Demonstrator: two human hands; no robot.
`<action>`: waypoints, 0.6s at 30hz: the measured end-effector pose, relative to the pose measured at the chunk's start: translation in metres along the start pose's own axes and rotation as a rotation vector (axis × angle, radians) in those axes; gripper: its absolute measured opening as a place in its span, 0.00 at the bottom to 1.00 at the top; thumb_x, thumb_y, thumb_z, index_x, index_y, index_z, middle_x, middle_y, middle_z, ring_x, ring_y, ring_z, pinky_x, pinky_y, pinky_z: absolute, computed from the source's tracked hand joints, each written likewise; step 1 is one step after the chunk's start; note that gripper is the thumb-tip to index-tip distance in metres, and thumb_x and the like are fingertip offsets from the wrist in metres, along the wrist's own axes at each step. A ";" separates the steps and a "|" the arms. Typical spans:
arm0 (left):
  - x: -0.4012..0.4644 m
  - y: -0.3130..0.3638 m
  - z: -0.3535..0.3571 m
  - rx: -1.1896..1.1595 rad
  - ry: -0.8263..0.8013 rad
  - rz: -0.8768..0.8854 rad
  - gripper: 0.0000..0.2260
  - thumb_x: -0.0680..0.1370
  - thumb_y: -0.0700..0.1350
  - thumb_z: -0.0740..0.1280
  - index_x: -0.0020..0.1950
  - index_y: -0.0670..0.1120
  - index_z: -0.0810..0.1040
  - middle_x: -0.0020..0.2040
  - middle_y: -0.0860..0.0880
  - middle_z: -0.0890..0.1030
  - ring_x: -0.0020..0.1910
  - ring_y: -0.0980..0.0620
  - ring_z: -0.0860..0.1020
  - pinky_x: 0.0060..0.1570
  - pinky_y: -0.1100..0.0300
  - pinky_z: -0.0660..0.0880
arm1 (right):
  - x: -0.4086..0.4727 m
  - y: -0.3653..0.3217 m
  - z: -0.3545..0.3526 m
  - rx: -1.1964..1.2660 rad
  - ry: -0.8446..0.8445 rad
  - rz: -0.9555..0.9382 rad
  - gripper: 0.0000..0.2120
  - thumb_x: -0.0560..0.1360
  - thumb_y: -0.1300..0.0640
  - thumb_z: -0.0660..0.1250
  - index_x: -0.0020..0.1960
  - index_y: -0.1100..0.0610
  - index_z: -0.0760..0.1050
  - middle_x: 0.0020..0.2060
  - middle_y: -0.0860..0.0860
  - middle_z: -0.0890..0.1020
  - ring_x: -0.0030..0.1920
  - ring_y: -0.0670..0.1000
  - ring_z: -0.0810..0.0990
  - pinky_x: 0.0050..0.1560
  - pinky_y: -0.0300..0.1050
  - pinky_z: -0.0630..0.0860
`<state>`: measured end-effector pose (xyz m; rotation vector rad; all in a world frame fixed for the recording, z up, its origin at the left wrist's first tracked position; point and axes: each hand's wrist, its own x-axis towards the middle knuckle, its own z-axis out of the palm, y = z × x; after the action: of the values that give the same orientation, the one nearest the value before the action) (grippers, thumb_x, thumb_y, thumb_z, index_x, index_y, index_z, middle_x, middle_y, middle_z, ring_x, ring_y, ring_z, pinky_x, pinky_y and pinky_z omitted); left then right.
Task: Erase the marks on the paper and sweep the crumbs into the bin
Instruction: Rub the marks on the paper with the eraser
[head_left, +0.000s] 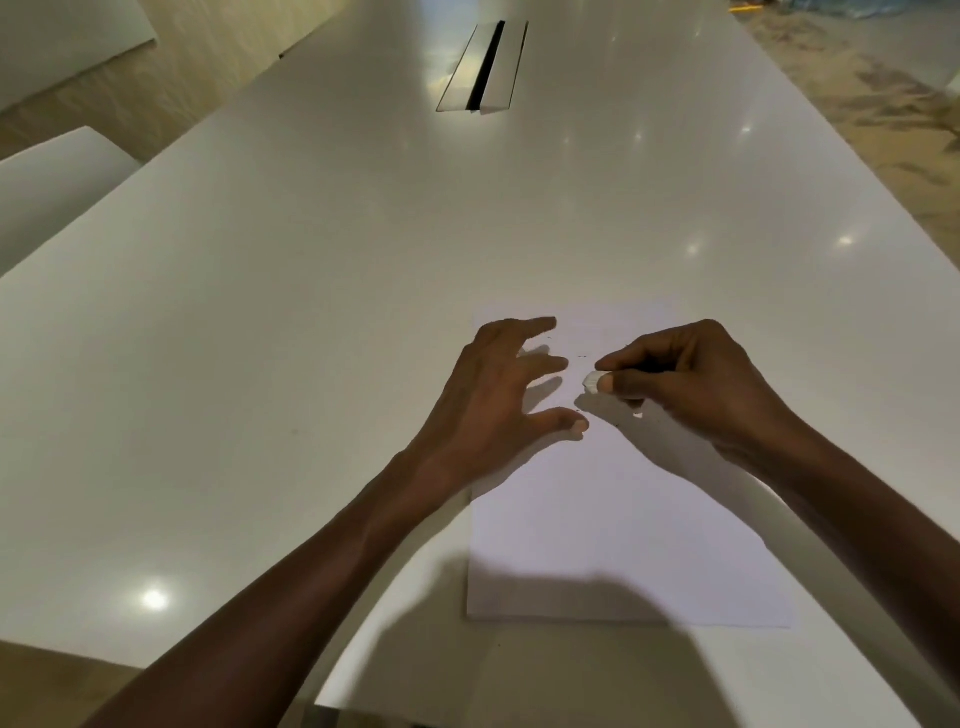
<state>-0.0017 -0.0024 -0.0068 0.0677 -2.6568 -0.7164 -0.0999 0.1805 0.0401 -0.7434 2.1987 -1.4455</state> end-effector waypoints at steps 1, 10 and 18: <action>0.002 0.004 0.001 -0.037 0.010 -0.005 0.25 0.68 0.62 0.74 0.57 0.48 0.84 0.71 0.52 0.74 0.69 0.56 0.67 0.67 0.59 0.64 | 0.000 -0.001 -0.001 0.008 -0.007 -0.004 0.01 0.70 0.60 0.76 0.41 0.55 0.86 0.28 0.50 0.83 0.32 0.47 0.78 0.35 0.35 0.72; 0.015 0.008 -0.003 -0.148 -0.067 0.070 0.04 0.74 0.48 0.72 0.42 0.51 0.86 0.68 0.51 0.72 0.64 0.49 0.67 0.61 0.56 0.65 | 0.005 -0.006 -0.012 -0.065 -0.112 -0.027 0.05 0.69 0.63 0.76 0.43 0.55 0.86 0.29 0.48 0.84 0.30 0.45 0.79 0.36 0.34 0.74; 0.010 -0.030 -0.007 0.058 -0.051 -0.007 0.18 0.80 0.52 0.63 0.64 0.45 0.80 0.72 0.46 0.72 0.69 0.46 0.68 0.68 0.64 0.59 | 0.024 -0.002 -0.006 -0.282 0.010 -0.098 0.06 0.72 0.61 0.73 0.46 0.52 0.85 0.26 0.37 0.81 0.27 0.46 0.79 0.29 0.26 0.68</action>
<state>-0.0097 -0.0335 -0.0125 0.0760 -2.7276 -0.6511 -0.1220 0.1691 0.0433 -0.9506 2.4342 -1.1967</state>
